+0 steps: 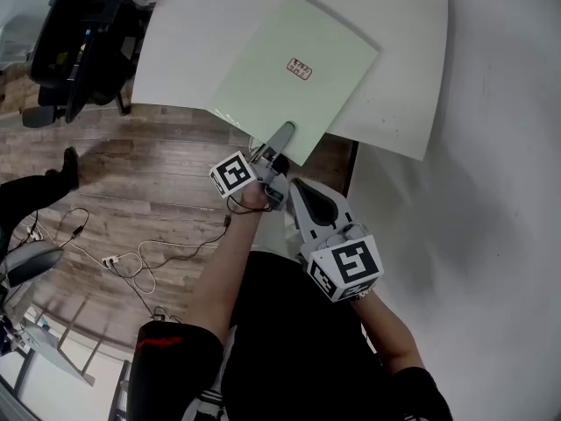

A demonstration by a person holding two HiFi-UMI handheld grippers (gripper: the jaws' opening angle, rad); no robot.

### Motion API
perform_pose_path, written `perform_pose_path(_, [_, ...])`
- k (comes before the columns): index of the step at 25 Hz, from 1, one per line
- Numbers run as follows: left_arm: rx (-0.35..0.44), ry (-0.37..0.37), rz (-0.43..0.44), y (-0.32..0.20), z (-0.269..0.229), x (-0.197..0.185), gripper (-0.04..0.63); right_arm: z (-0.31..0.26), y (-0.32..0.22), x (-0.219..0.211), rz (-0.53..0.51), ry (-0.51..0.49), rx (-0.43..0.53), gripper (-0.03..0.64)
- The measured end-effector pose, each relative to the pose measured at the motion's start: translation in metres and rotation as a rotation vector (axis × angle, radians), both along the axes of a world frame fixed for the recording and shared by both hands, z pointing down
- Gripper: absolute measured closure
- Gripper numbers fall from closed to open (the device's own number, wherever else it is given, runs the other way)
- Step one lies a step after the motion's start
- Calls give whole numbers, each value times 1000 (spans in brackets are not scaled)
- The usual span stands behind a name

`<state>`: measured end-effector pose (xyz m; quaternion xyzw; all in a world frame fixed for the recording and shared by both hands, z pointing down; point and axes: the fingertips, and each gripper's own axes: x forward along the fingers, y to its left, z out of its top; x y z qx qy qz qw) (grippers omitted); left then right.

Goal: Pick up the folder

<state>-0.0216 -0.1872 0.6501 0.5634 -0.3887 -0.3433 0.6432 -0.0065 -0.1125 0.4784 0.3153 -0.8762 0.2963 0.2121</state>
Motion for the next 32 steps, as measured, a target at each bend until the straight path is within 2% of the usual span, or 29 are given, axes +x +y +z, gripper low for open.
perform_pose_path(4, [24,27,5,-2,-5,2,291,3,2,0,4,-11,-22,618])
perform_pose_path(9, [26,7,31,0,-11,2,314,-2,-1,1,15,-26,-16,618])
perform_pose_path(14, [24,36,12,6,-19,4,319,-7,-2,7,13,-30,-2,618])
perform_pose_path(22, [11,82,-47,46,-39,4,321,-28,19,13,-5,-43,23,618])
perform_pose_path(28, [33,53,-44,75,-61,2,321,-43,44,19,-25,-59,58,618])
perform_pose_path(32, [99,32,-7,101,-102,10,321,-67,68,29,-15,-82,90,618])
